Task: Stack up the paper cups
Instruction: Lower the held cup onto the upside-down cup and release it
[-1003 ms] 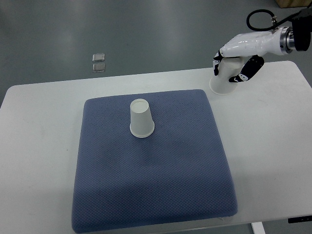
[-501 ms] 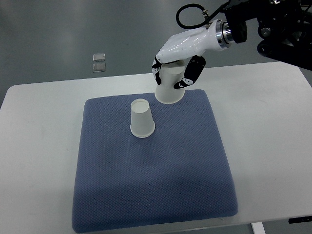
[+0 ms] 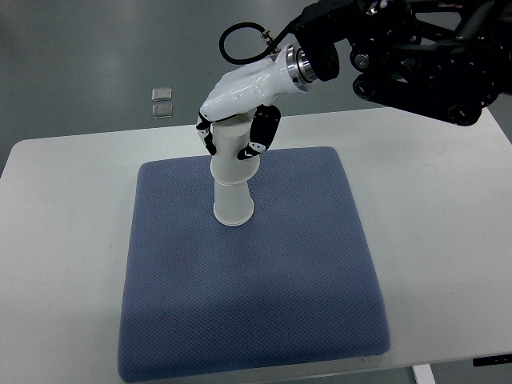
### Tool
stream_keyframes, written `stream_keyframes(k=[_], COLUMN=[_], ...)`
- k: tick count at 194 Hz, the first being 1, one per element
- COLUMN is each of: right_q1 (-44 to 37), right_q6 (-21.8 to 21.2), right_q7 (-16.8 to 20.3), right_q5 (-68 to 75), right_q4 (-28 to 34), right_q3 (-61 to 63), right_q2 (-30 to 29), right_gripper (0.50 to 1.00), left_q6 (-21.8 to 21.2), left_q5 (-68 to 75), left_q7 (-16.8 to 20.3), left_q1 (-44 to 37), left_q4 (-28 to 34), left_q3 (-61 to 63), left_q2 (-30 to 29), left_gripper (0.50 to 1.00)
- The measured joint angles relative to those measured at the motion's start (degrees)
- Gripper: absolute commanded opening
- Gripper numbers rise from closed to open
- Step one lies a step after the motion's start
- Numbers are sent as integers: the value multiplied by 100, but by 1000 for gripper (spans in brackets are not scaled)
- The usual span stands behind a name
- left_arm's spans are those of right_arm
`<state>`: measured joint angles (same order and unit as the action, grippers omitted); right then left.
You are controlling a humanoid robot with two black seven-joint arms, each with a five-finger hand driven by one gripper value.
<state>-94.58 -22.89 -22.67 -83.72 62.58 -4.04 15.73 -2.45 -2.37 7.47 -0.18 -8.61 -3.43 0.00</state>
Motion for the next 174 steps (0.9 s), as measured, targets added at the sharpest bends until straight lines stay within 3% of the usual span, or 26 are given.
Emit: stream_keyframes(k=[174], right_q1=[323], right_q6=[82], right_q7=[0], right_q5=[-33], right_q4=[-838], right_q3=[8], right_q2=[-691], right_gripper=[635], left_q6=[-2], left_q5=[0], left_q7=[0], left_q1=[0], left_q4=[0], left_q3=[0], left_q2=[0], left_gripper=[1000])
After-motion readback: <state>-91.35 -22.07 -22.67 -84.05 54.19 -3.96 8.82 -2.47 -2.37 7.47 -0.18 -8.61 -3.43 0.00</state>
